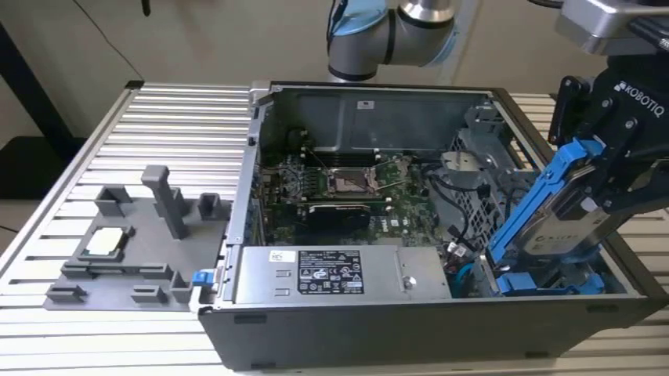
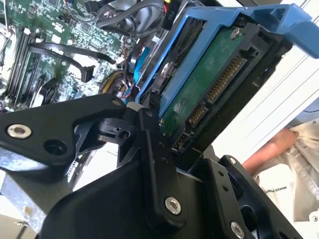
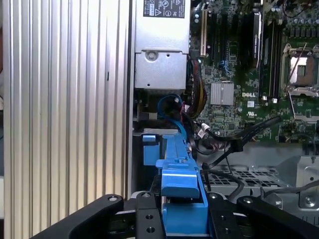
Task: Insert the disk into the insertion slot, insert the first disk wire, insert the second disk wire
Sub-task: 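Insert the disk into the insertion slot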
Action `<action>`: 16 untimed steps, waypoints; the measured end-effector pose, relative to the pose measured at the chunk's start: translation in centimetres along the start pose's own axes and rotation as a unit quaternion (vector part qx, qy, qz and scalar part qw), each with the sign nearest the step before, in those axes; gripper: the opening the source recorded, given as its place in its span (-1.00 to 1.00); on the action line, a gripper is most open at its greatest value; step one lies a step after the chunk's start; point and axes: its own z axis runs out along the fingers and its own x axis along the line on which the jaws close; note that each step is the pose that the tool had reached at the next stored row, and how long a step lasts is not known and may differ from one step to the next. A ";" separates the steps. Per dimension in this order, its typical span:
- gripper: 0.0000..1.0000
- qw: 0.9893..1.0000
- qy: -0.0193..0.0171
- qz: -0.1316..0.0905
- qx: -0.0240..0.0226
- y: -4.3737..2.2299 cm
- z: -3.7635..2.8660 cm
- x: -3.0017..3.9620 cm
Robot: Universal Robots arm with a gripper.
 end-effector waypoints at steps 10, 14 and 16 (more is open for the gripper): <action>-0.35 1.000 -0.005 -0.002 0.000 -0.30 1.27 0.28; -0.35 1.000 -0.009 -0.002 0.000 -0.44 1.82 0.50; -0.35 1.000 -0.010 -0.002 0.000 -0.49 2.12 0.60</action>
